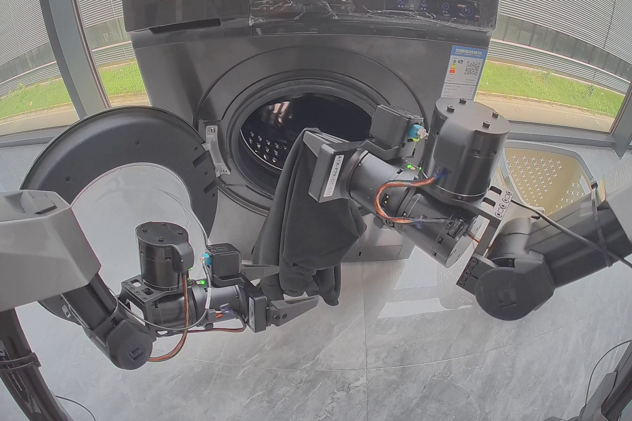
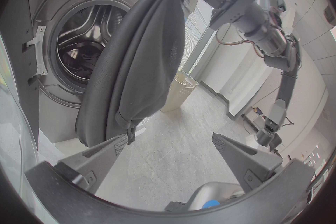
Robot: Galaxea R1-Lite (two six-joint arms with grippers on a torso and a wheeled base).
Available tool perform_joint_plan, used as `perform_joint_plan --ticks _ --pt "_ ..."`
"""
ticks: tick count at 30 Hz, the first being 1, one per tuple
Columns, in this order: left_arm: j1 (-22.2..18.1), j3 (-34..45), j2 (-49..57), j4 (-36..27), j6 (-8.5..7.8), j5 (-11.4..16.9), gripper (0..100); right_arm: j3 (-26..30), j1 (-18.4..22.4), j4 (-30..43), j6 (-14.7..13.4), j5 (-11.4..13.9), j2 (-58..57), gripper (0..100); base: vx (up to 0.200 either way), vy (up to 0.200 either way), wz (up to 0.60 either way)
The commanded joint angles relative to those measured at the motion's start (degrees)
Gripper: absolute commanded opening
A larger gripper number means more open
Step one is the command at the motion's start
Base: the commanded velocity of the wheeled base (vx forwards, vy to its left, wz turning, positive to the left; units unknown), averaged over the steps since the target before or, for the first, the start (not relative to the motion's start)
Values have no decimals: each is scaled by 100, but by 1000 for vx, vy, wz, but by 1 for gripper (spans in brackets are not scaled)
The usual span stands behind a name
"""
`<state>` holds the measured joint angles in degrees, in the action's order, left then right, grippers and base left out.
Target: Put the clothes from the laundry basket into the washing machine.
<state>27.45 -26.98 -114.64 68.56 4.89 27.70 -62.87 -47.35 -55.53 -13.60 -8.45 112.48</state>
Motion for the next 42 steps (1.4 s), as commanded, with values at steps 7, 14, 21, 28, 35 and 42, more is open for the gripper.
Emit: perform_joint_plan --ticks 7,14,21,28,35,42 --pt "-100 -370 -595 114 3 -159 100 3 -38 -2 7 1 -33 0 0 0 0" --pt "-38 -695 -700 105 3 -291 100 -6 -55 -142 16 1 -7 0 0 0 0" --pt "111 -791 -665 114 82 -247 100 -24 -64 -169 16 1 63 0 0 0 0" --pt "278 -704 -595 254 258 -230 100 -59 15 -169 25 1 107 0 0 0 0" --pt "322 -589 -595 457 258 -212 100 -164 50 -151 51 1 169 0 0 0 0" --pt "419 -545 -586 571 258 -212 100 -375 129 -160 60 -8 388 0 0 0 0"
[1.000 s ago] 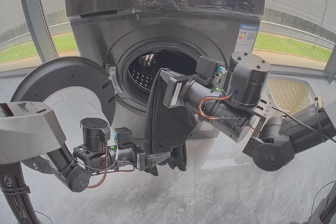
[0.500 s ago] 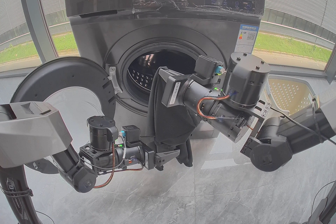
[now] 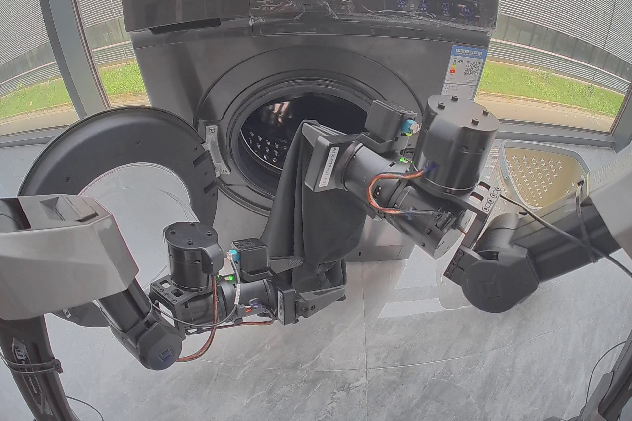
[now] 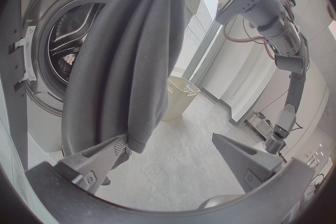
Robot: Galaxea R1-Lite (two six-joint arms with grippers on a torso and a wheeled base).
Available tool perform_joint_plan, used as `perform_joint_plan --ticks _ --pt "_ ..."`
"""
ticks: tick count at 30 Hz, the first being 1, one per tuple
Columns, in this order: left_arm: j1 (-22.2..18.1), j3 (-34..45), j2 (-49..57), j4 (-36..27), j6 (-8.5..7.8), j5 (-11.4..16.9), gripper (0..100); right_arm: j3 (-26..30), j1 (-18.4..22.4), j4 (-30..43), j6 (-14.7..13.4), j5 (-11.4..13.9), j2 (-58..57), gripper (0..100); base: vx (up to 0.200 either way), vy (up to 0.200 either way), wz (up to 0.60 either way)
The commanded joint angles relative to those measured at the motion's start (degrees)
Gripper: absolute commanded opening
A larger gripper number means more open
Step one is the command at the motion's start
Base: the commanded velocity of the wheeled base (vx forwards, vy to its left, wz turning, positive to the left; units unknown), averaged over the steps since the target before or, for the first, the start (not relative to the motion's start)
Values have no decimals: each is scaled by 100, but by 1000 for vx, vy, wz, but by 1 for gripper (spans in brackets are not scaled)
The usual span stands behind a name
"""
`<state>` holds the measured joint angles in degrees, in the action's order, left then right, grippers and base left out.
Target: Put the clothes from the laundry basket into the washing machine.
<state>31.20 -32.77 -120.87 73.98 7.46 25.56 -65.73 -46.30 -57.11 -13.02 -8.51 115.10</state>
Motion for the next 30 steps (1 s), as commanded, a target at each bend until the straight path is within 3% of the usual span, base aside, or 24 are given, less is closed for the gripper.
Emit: perform_joint_plan --ticks 1,8,10,15,30 --pt "62 34 28 46 1 1 100 -98 16 -2 -8 -2 144 0 0 0 0" --pt "27 -142 -200 186 -8 -87 100 -71 -55 -10 -16 -10 135 0 0 0 0" --pt "1 -212 -279 230 1 -95 100 -63 -63 -10 -8 -116 126 0 0 0 0" --pt "-87 -344 -490 327 -34 -333 100 -63 -81 -10 1 -221 109 0 0 0 0" --pt "-307 -415 -525 345 -43 -333 100 -80 -81 -19 1 -230 126 0 0 0 0"
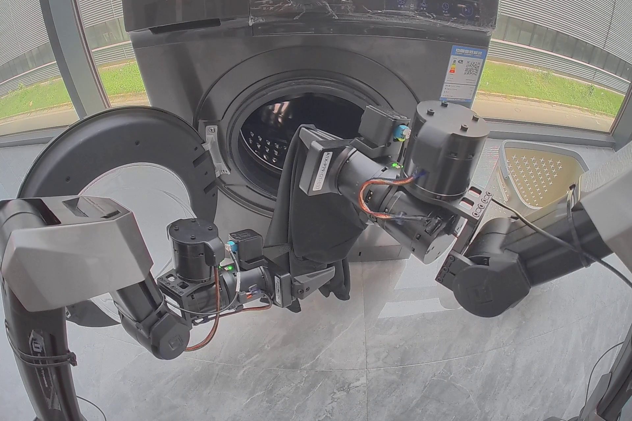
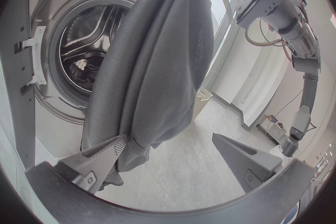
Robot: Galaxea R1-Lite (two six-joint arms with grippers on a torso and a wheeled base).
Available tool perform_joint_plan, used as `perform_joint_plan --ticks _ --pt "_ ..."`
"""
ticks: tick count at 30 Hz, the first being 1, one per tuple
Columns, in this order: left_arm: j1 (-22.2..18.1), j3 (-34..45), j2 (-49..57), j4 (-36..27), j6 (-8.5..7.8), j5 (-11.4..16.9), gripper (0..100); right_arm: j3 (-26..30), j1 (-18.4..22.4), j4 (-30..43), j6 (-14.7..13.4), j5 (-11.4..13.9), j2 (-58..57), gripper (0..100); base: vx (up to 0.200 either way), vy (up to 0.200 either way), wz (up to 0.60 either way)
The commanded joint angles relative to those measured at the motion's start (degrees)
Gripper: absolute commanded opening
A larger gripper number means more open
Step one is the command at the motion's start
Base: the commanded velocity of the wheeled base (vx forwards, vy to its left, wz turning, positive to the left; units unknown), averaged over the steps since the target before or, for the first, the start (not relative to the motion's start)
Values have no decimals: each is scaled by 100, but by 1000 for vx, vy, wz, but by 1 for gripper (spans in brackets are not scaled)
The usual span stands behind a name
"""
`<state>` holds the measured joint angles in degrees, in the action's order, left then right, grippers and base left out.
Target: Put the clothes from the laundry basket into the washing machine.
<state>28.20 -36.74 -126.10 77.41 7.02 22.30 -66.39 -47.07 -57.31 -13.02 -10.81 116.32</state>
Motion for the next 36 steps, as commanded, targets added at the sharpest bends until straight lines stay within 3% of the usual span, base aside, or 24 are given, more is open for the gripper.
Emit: perform_joint_plan --ticks 1,18,21,24,25,36 --pt "10 -26 -11 2 1 -6 100 -14 -13 0 1 0 13 0 0 0 0" --pt "177 -465 -345 2 10 -59 100 3 -48 -79 1 -9 31 0 0 0 0" --pt "177 -808 -565 64 1 -481 100 12 -48 -79 -8 -9 31 0 0 0 0" --pt "177 -949 -714 213 1 -630 100 12 -57 -88 -8 -9 31 0 0 0 0" --pt "186 -949 -714 222 -8 -630 0 12 -57 -88 -8 -9 31 0 0 0 0" --pt "248 -887 -609 573 -8 -709 0 12 13 -88 -8 -9 57 0 0 0 0"
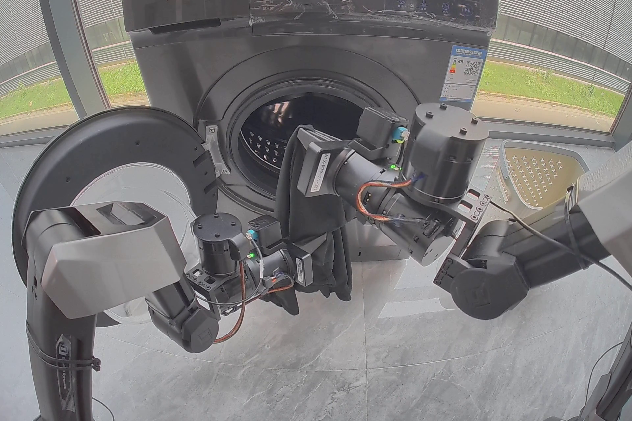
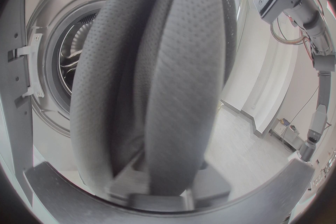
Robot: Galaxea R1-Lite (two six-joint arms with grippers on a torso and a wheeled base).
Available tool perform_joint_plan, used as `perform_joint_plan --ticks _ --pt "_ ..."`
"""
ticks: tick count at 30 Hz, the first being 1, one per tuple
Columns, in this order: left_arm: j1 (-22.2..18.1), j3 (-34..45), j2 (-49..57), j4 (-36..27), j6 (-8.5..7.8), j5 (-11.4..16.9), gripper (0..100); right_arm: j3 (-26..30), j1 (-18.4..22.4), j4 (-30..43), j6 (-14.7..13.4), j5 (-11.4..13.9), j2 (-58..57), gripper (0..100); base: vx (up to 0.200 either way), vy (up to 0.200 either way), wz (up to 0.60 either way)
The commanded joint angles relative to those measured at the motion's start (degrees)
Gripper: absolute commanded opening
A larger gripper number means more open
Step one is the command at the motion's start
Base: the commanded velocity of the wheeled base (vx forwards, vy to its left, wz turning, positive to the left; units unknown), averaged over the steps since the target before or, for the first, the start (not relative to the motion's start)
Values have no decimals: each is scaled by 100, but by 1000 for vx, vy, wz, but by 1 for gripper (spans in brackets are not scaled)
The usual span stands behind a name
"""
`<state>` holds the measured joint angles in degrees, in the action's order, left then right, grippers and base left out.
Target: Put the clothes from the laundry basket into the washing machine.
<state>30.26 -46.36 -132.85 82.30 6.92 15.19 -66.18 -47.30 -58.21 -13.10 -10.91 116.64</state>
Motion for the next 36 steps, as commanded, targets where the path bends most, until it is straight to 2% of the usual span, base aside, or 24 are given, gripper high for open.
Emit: perform_joint_plan --ticks 1,9,10,11,17,18,23,25,30,35,36 --pt "103 154 163 146 2 2 0 -17 54 3 1 1 69 0 0 0 0" --pt "288 567 357 410 -24 -34 0 0 195 -129 54 1 184 0 0 0 0" --pt "332 672 365 436 -95 -86 0 0 291 -182 150 1 219 0 0 0 0" --pt "332 690 374 436 -112 -86 0 0 327 -191 177 1 228 100 0 0 0" --pt "332 804 603 436 -121 -86 0 -17 555 -156 221 -8 228 100 0 0 0" --pt "314 786 717 436 -112 -86 0 9 696 -173 247 -8 228 100 0 0 0" --pt "288 663 981 410 -95 -95 0 290 819 -182 361 -8 175 100 0 0 0" --pt "244 470 1025 410 -86 -148 0 571 951 -191 388 -8 122 100 0 0 0" --pt "147 -5 998 410 -86 -605 0 1204 1214 -331 546 1 113 100 0 0 0" --pt "103 -172 1016 410 -77 -693 0 1679 1364 -551 660 133 157 100 0 0 0" --pt "94 -180 1025 410 -77 -702 0 1863 1425 -569 713 239 157 100 0 0 0"
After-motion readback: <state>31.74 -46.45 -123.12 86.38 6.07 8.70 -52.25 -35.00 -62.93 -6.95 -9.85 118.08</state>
